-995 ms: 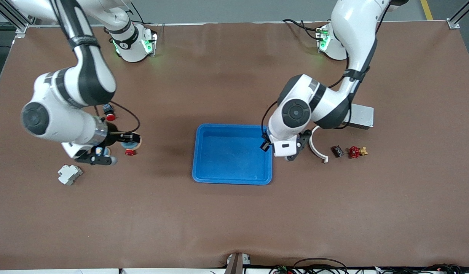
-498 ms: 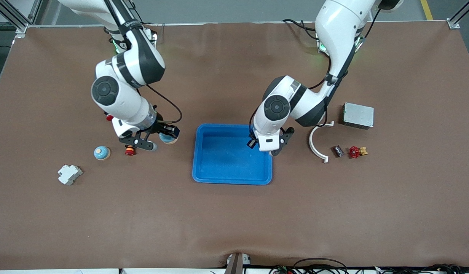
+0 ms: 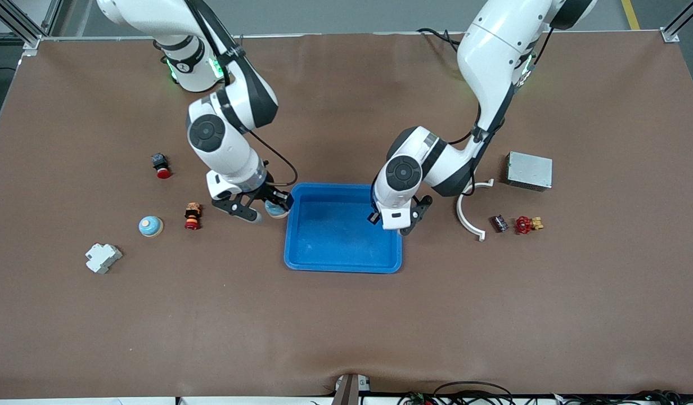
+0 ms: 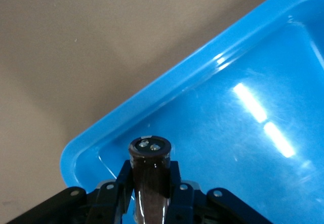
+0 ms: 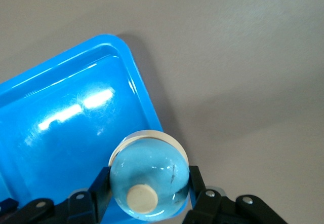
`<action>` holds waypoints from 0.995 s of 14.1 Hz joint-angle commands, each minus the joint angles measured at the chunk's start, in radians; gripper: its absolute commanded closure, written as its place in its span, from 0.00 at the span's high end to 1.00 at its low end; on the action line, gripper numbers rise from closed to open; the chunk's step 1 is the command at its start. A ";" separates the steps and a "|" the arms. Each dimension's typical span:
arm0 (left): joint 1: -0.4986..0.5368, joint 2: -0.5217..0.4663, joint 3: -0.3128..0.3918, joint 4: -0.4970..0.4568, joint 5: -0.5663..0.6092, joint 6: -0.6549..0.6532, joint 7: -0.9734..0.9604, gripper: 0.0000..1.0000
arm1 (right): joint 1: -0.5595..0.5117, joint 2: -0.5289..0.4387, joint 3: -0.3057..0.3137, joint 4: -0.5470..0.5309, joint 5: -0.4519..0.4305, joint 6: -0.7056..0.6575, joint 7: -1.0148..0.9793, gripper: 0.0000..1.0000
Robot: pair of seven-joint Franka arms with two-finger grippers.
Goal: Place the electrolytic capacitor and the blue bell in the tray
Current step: 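Carry the bell over the tray while the left gripper carries the capacitor there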
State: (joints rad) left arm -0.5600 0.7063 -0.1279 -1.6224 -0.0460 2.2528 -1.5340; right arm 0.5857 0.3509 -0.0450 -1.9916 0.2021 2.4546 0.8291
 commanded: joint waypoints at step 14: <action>-0.020 0.019 0.008 0.006 0.046 0.010 -0.032 0.06 | 0.157 0.253 -0.009 0.140 0.247 0.098 0.104 0.00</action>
State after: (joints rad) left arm -0.5674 0.7281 -0.1275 -1.6220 -0.0225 2.2554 -1.5374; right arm 0.7250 0.5743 -0.0448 -1.8877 0.4253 2.5550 0.9206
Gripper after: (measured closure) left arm 0.683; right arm 0.348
